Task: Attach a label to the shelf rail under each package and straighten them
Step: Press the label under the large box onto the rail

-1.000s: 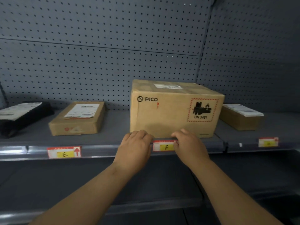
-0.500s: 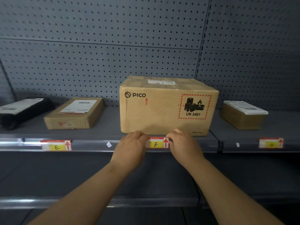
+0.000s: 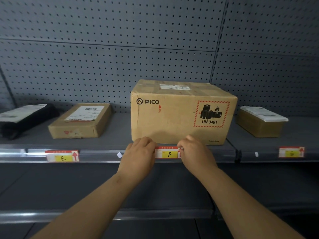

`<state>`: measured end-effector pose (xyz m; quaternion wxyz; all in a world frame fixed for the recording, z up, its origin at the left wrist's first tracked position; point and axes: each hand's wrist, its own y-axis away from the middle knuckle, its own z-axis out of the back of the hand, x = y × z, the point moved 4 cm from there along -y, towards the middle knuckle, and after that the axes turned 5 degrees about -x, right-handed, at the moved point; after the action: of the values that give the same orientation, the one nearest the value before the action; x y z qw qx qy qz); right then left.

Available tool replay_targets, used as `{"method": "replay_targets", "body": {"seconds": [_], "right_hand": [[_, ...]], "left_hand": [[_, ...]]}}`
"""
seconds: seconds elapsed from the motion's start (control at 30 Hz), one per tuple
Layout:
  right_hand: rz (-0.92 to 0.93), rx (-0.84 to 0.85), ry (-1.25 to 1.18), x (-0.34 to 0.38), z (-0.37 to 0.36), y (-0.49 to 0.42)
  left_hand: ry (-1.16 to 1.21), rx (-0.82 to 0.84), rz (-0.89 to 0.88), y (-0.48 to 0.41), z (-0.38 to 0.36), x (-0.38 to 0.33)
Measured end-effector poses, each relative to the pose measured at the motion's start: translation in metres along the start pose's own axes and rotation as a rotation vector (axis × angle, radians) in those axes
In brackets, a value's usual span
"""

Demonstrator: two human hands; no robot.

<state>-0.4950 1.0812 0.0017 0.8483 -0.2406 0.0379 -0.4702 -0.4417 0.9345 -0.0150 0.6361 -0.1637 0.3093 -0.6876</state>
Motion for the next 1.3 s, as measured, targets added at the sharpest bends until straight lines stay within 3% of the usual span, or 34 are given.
{"method": "replay_targets", "body": {"seconds": [0.5, 0.87, 1.3], "right_hand": [[-0.060, -0.002, -0.052, 0.000, 0.001, 0.003], [-0.097, 0.160, 0.065, 0.003, 0.005, -0.008], [-0.071, 0.194, 0.095, 0.001, 0.006, -0.012]], "left_hand": [[-0.049, 0.001, -0.032, 0.002, -0.001, 0.001], [-0.029, 0.057, -0.030, 0.000, -0.001, 0.003], [0.012, 0.079, 0.010, -0.003, 0.001, 0.002]]}}
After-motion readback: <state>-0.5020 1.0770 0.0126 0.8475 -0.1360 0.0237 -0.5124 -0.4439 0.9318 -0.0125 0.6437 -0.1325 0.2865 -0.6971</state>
